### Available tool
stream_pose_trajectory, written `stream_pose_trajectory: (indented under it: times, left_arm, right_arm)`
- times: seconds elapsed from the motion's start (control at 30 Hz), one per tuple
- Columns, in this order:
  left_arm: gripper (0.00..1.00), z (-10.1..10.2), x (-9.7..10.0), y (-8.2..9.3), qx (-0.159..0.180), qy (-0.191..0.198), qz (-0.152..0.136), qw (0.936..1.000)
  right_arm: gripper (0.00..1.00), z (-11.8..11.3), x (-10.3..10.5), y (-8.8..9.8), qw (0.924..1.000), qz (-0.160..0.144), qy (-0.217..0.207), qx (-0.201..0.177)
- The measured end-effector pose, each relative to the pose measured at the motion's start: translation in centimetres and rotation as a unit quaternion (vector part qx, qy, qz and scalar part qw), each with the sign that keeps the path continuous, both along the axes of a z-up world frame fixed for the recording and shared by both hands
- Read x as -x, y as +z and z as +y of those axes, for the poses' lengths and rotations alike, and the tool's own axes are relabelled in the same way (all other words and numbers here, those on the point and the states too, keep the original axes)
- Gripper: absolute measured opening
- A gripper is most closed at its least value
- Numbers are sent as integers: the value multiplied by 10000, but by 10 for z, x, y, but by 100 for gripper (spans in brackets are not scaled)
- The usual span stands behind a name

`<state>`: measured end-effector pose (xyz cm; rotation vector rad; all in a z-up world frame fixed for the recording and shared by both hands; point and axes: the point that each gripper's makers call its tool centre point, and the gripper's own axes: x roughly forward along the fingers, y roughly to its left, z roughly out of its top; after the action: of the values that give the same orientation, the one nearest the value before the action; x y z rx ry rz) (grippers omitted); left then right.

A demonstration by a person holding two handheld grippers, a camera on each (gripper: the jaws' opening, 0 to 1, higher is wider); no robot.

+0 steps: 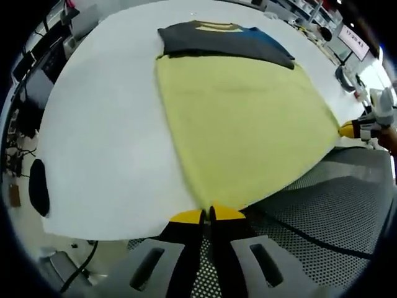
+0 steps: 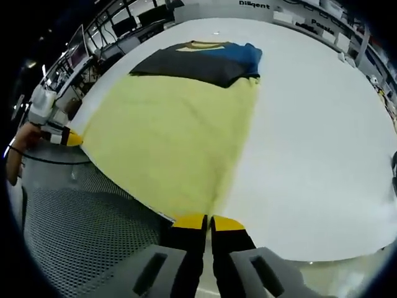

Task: Fold the garment on the visible template until the final outline fits inside the template.

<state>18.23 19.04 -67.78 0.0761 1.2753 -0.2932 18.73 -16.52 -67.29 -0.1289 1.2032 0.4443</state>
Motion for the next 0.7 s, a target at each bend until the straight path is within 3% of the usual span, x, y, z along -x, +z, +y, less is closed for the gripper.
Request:
stream_pose_trajectory:
  times: [0.1,0.47,0.6,0.7]
  left_arm:
    - [6,-1,8,0,-165,-255,121,9995]
    - [6,0,11,2,-217,-201,210,9993]
    - [6,0,8,10,-139,-136,199,9996]
    - [6,-1,-2,20,11,-19,19,10000]
  right_arm:
    - [0,0,3,-2,10000,25,43,27]
    - [0,1,6,2,9996,114,208,136]
    - [0,4,-4,14,9999,-71,133,4]
    - [0,4,-17,25,9995,-273,14,-147]
